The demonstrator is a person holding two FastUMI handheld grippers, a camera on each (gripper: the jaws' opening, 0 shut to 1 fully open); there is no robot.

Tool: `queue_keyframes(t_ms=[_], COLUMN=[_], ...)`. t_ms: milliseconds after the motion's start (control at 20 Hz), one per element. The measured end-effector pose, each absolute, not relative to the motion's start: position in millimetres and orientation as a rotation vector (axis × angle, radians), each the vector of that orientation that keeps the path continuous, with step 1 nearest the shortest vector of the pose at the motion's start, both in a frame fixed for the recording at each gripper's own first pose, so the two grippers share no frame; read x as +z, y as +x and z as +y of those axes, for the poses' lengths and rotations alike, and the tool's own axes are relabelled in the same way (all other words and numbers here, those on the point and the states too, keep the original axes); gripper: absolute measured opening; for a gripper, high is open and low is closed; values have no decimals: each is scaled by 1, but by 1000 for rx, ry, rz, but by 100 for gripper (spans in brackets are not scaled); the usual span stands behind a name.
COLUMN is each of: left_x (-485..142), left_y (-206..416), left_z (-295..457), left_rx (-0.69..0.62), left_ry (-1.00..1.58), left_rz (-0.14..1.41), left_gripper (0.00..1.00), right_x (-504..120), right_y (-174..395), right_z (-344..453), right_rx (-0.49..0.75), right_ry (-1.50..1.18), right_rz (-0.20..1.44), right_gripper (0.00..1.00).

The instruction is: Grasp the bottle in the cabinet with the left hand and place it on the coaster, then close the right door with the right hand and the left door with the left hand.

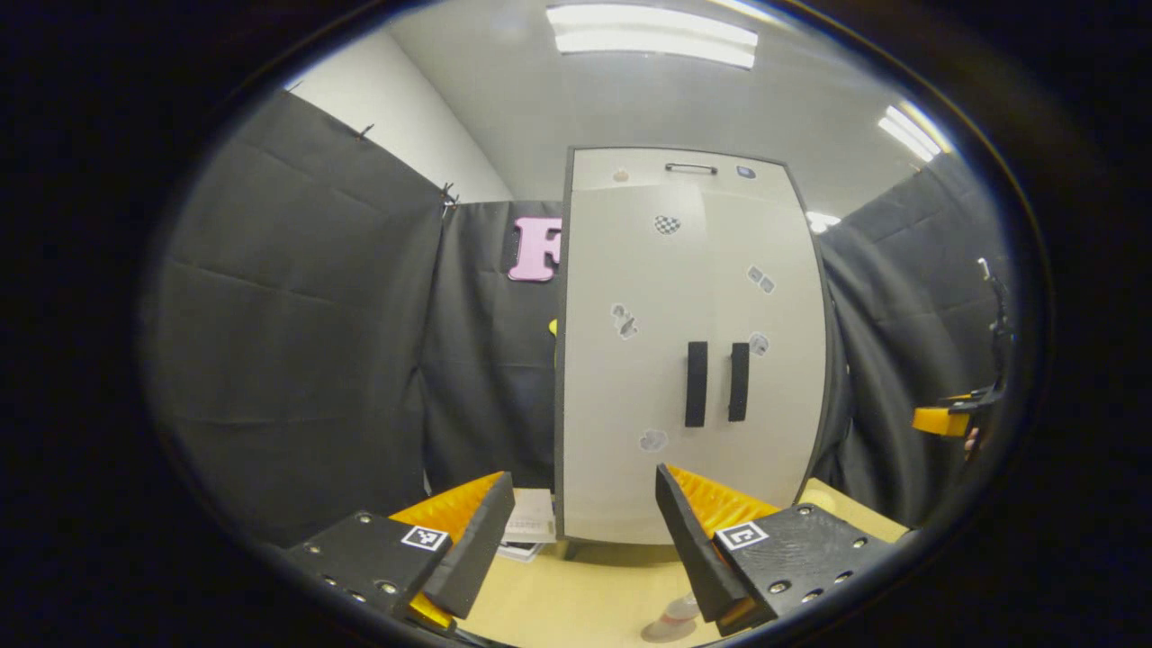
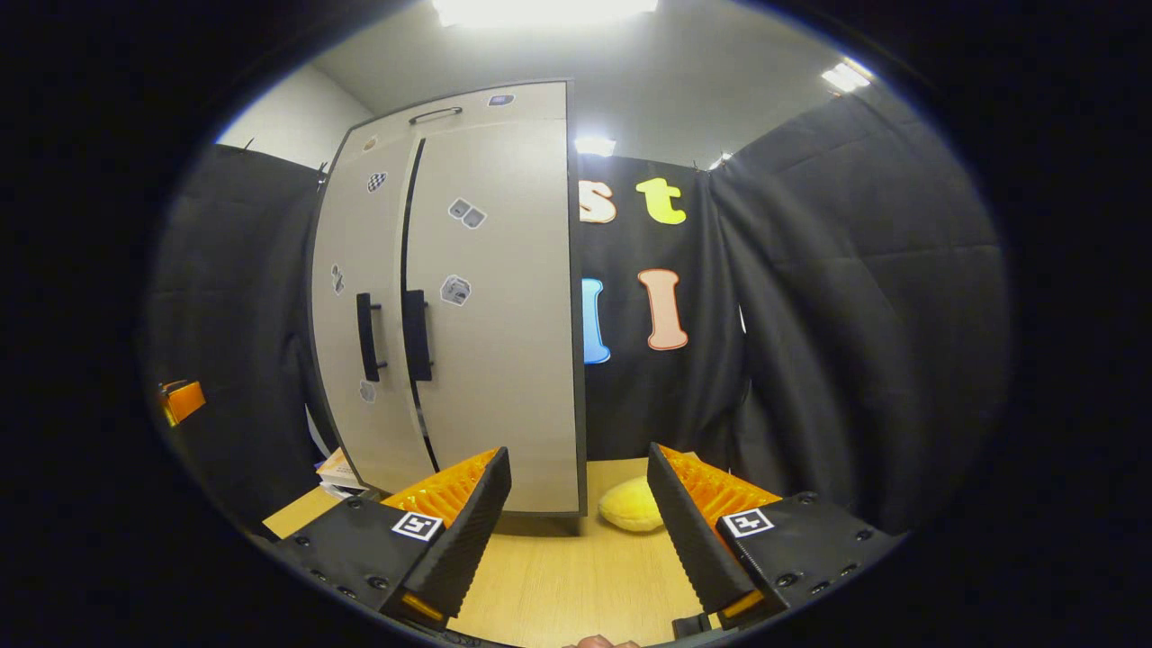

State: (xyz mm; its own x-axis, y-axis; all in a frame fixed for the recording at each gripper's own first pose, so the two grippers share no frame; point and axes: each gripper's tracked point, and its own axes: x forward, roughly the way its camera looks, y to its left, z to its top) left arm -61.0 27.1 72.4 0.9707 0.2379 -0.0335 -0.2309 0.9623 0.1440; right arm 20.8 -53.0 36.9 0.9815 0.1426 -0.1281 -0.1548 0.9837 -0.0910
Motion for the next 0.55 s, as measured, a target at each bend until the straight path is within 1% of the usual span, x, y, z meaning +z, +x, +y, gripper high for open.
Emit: queue_keyframes(t_ms=[50, 100, 150, 200, 250, 450, 500, 550], left_x=[67, 62, 61, 62, 64, 84, 85, 85], left_y=[-64, -67, -68, -69, -69, -66, -64, -60], left_z=[31, 32, 32, 28, 23, 0, -10, -23], left_rx=[250, 260, 267, 271, 275, 331, 349, 369], left_ry=[154, 164, 168, 165, 161, 194, 187, 173], left_rz=[68, 83, 92, 98, 99, 87, 78, 65], left_gripper=[87, 91, 91, 92, 92, 92, 96, 96], right_x=[33, 32, 32, 32, 29, 25, 27, 28], right_y=[20, 19, 21, 22, 26, 48, 56, 65], right_z=[-51, -49, -50, -53, -56, -70, -78, -87], right_rx=[159, 174, 183, 187, 197, 280, 303, 323], right_ry=[-99, -94, -93, -95, -91, -60, -51, -45], right_rz=[138, 144, 138, 133, 136, 131, 113, 106], right_gripper=[92, 97, 97, 92, 97, 97, 97, 97])
